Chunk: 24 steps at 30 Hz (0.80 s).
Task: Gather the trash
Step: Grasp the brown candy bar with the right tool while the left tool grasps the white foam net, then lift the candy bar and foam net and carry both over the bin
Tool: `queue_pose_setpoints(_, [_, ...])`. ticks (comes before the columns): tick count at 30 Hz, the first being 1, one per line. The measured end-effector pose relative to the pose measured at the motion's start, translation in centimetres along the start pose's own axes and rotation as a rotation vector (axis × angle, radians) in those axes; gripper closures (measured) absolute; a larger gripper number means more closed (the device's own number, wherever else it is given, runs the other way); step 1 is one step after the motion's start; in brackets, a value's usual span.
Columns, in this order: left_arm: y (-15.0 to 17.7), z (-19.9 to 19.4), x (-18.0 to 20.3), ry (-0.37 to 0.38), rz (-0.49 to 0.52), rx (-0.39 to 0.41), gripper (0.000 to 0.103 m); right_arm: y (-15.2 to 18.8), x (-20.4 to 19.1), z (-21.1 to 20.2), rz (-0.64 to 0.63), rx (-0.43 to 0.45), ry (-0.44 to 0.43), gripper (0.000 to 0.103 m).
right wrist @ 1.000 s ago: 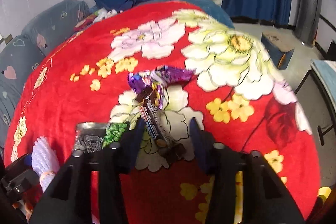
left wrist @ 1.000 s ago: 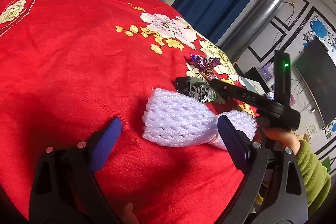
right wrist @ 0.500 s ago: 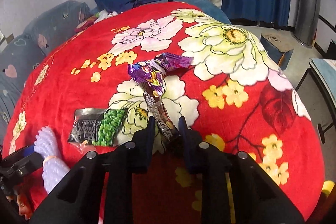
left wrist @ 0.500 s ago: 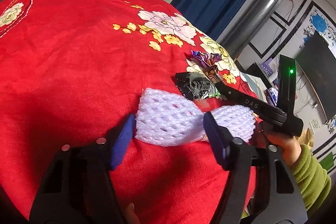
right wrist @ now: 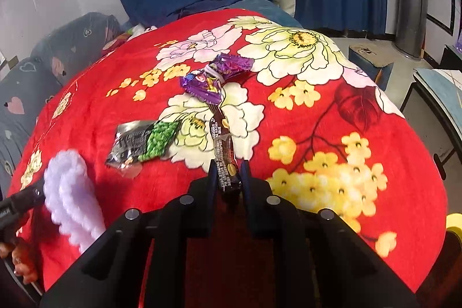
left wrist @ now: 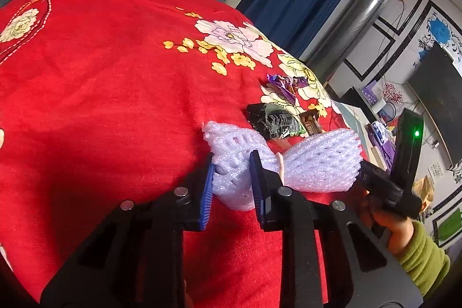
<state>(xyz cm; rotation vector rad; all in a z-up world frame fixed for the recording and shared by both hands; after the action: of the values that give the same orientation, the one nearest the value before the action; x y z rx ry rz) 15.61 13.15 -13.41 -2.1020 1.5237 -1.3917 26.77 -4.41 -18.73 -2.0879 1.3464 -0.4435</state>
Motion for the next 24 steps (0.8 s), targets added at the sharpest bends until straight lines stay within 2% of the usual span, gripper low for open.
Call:
queue_pose_setpoints(12, [-1.8, -2.7, 1.5, 0.040, 0.015, 0.080, 0.087, 1.8, 0.0, -2.2, 0.018, -0.008, -0.027, 0.088])
queue_pose_setpoints(24, [-4.3, -6.7, 4.4, 0.066, 0.087, 0.195, 0.090, 2.5, 0.2, -5.1, 0.032, 0.002, -0.038, 0.088])
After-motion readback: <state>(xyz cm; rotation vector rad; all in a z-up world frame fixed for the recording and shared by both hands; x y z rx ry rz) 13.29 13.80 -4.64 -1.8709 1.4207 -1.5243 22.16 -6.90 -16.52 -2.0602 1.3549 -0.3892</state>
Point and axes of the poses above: each gripper's, at about its wrist camera, not at the fingertips, and z roughly the way its jaws point, x to its right, y to its underside, the point moved 7 cm from there along z, roughly the way its jaws point, and after that the axes turned 12 degrees about y, right-handed, at the moved point
